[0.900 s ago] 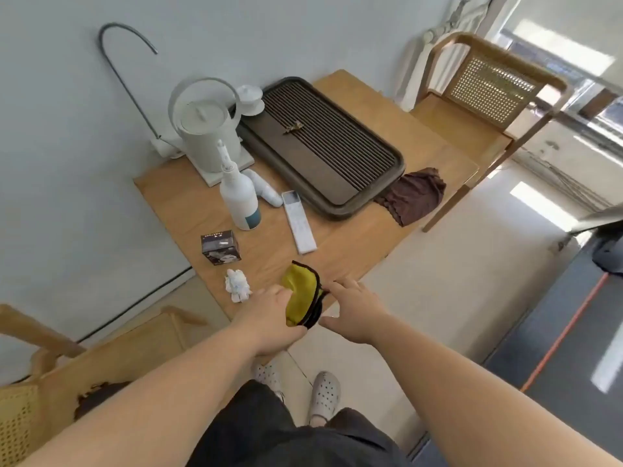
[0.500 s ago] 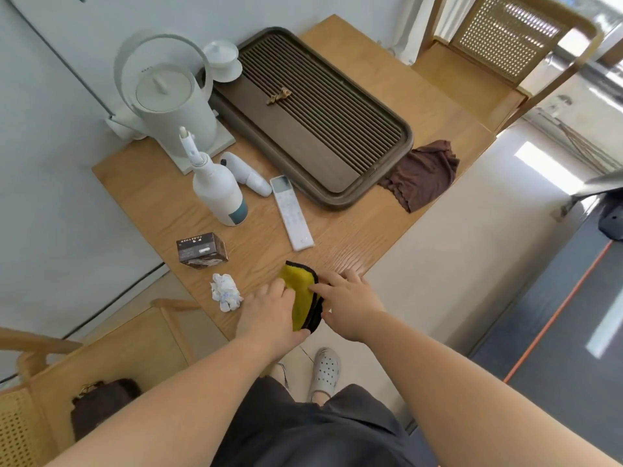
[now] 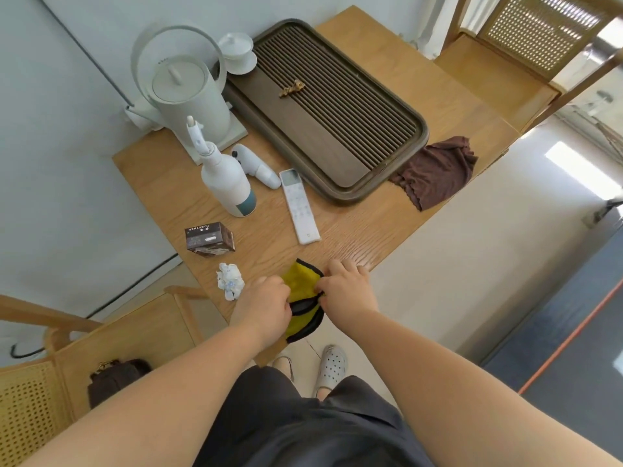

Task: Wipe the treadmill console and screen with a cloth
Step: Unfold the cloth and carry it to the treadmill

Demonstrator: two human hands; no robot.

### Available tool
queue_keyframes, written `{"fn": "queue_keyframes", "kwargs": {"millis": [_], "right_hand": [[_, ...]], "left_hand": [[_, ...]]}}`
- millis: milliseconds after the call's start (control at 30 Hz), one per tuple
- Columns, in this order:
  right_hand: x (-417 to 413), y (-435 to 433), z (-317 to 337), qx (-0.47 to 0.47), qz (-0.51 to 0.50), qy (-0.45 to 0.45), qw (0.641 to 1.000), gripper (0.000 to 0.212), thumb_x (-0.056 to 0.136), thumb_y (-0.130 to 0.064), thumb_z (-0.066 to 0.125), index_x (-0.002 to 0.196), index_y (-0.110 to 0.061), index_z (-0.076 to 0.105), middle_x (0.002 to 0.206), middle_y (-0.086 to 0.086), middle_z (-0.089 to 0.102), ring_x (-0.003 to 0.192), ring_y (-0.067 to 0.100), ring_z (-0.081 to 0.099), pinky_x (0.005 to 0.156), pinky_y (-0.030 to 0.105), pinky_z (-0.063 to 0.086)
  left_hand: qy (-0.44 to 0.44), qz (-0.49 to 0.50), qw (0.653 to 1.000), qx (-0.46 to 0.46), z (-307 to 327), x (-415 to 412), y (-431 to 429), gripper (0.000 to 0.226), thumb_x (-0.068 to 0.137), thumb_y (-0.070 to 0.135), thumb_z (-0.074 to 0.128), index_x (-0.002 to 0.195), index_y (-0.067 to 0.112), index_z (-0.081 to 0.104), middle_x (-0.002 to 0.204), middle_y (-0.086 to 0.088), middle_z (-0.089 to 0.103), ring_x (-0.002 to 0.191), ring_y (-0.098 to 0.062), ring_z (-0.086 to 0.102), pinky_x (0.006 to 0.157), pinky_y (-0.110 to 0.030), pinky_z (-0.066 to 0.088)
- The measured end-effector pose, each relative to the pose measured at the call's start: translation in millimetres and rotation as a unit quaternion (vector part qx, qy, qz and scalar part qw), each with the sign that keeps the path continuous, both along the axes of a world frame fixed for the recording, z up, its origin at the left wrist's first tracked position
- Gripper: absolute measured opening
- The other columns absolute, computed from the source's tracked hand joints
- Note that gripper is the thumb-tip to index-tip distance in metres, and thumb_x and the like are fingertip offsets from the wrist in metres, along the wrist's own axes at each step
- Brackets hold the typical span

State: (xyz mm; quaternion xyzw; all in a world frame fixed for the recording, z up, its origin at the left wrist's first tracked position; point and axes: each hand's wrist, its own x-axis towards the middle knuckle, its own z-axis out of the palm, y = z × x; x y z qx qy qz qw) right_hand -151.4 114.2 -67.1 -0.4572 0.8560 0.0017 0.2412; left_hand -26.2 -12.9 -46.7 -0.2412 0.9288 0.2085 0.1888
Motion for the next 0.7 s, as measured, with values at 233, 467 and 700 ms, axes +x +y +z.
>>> {"fn": "queue_keyframes", "kwargs": {"millis": [233, 467, 700], "right_hand": [[-3, 17, 28, -0.146, -0.028, -0.098, 0.984, 0.007, 0.099, -0.032, 0.062, 0.100, -0.025, 0.065, 0.107, -0.006, 0.058, 0.106, 0.021, 0.050, 0.093, 0.041, 0.046], [-5, 49, 110, -0.290, -0.200, -0.177, 0.919, 0.007, 0.094, -0.029, 0.070, 0.087, -0.030, 0.066, 0.082, -0.009, 0.067, 0.081, 0.012, 0.063, 0.072, 0.034, 0.055], [45, 95, 164, -0.341, -0.290, -0.114, 0.887, 0.012, 0.096, -0.026, 0.069, 0.088, -0.034, 0.065, 0.080, -0.012, 0.067, 0.077, 0.003, 0.062, 0.064, 0.014, 0.046]], "left_hand": [[0.134, 0.288, 0.933, 0.171, 46, 4, 21, 0.011, 0.098, 0.019, 0.051, 0.090, 0.021, 0.058, 0.079, 0.002, 0.060, 0.068, -0.016, 0.054, 0.060, -0.030, 0.044], [0.227, 0.331, 0.869, 0.289, 114, -6, 29, 0.013, 0.101, 0.017, 0.051, 0.099, 0.020, 0.064, 0.095, -0.010, 0.069, 0.088, -0.019, 0.065, 0.079, -0.041, 0.056], [0.208, 0.111, 0.936, 0.263, 159, 16, 46, 0.012, 0.084, 0.024, 0.077, 0.091, 0.031, 0.069, 0.080, 0.002, 0.069, 0.080, -0.016, 0.064, 0.070, -0.031, 0.057]]}}
